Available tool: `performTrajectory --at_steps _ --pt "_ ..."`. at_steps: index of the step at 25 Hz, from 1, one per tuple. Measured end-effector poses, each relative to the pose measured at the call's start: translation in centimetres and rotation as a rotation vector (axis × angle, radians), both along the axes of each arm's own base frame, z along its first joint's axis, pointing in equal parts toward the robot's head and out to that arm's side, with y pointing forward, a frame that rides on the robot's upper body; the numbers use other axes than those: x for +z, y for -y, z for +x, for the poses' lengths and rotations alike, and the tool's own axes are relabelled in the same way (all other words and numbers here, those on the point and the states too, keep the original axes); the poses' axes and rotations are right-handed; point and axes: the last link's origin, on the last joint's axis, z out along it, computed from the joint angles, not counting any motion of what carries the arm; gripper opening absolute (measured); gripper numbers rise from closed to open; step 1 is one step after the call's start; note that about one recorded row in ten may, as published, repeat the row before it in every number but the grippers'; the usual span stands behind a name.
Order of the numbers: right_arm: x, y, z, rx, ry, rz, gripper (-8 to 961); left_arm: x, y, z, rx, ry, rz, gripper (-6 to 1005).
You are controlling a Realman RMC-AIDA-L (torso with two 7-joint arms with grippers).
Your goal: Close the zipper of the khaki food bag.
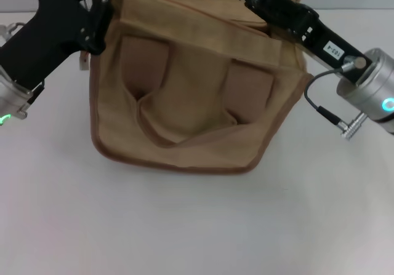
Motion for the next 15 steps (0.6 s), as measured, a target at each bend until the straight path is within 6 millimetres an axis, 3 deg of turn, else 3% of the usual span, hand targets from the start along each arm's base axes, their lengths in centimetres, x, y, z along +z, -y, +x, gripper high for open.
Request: performTrajectory --at_steps 4,9,15 --pt "1.0 -0.5 -0.2 0.081 0.081 0.147 496 -0.3 -0.5 0.8 -0.020 -0.002 -0.006 37" --pt "2.5 -0.3 0.6 0.219 0.265 0.566 495 -0.5 -0.7 1.0 -0.021 -0.006 -0.012 38" --pt "2.2 -1.1 0.7 0.246 0.389 0.767 481 -0.8 -0.8 1.5 -0.036 0.005 -0.023 40"
